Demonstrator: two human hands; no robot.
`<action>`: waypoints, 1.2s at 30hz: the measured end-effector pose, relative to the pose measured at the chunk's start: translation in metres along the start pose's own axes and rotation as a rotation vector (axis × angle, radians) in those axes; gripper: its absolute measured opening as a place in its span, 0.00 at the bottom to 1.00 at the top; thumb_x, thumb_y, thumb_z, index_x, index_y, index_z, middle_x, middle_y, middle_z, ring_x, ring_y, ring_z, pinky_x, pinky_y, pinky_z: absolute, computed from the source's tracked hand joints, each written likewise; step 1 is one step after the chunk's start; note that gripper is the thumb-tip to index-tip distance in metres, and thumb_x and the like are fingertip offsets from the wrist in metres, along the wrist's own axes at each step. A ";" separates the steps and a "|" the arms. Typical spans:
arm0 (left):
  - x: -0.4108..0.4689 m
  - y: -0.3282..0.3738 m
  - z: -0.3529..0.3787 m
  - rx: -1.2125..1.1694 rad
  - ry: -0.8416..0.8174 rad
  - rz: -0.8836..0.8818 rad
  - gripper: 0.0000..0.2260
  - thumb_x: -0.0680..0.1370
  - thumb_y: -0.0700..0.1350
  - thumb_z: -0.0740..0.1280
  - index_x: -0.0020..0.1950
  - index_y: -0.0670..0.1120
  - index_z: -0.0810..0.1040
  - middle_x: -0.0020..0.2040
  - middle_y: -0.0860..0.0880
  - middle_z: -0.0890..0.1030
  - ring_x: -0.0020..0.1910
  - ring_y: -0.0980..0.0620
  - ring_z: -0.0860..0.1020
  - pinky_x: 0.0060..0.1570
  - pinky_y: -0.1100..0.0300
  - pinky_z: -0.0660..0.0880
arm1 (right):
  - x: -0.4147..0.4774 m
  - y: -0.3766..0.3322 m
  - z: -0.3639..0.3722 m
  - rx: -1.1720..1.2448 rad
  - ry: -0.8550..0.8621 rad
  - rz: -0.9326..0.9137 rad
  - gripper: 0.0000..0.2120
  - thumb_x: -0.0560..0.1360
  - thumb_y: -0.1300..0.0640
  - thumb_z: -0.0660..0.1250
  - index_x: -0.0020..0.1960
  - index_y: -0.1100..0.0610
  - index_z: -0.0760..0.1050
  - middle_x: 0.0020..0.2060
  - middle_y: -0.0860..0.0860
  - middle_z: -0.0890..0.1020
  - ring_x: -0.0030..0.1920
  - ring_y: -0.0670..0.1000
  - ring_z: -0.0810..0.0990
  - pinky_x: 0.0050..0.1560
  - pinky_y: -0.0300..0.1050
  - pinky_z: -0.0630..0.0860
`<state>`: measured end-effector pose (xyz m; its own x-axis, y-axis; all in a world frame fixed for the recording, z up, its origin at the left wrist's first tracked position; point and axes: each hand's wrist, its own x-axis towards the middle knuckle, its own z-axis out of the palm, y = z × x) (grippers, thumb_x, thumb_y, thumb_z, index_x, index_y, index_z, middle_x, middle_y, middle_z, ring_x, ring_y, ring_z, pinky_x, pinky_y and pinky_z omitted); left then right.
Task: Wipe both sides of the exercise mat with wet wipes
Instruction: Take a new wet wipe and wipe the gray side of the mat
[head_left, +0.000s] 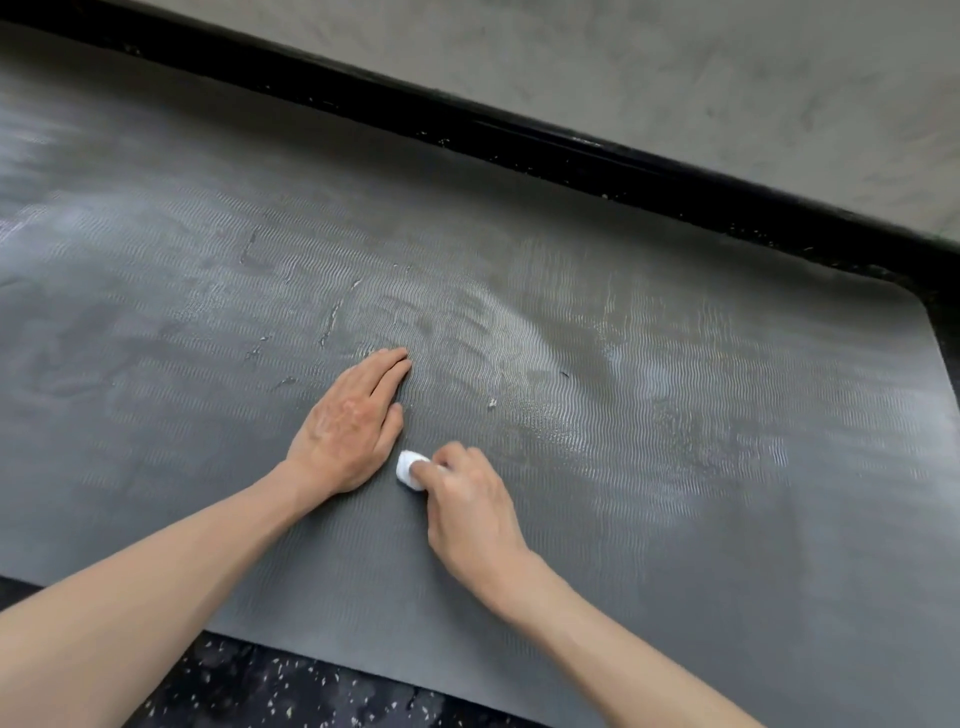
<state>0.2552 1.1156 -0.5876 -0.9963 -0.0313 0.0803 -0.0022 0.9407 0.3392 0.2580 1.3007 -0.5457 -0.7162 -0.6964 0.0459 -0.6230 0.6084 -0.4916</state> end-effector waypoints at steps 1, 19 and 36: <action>0.001 0.000 0.000 0.001 0.001 0.003 0.25 0.79 0.48 0.53 0.72 0.37 0.68 0.73 0.42 0.69 0.72 0.44 0.67 0.73 0.51 0.61 | -0.007 -0.003 0.002 0.001 -0.011 -0.017 0.13 0.63 0.70 0.69 0.43 0.56 0.75 0.39 0.54 0.74 0.36 0.56 0.72 0.29 0.44 0.71; -0.001 -0.001 0.000 0.005 0.016 0.019 0.25 0.80 0.48 0.52 0.73 0.37 0.68 0.74 0.43 0.68 0.73 0.44 0.65 0.74 0.53 0.57 | -0.075 -0.025 0.006 -0.073 -0.309 -0.243 0.10 0.70 0.54 0.63 0.49 0.45 0.77 0.39 0.47 0.71 0.36 0.48 0.71 0.26 0.39 0.62; 0.000 -0.002 0.001 -0.013 0.015 0.019 0.25 0.79 0.48 0.53 0.73 0.37 0.68 0.73 0.42 0.68 0.73 0.43 0.66 0.73 0.51 0.59 | -0.051 0.008 -0.006 -0.020 -0.225 -0.189 0.12 0.65 0.66 0.70 0.47 0.57 0.74 0.42 0.55 0.73 0.38 0.55 0.71 0.27 0.46 0.71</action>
<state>0.2548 1.1142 -0.5894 -0.9947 -0.0191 0.1011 0.0175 0.9368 0.3494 0.2879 1.3438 -0.5464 -0.5006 -0.8636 -0.0601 -0.7464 0.4658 -0.4754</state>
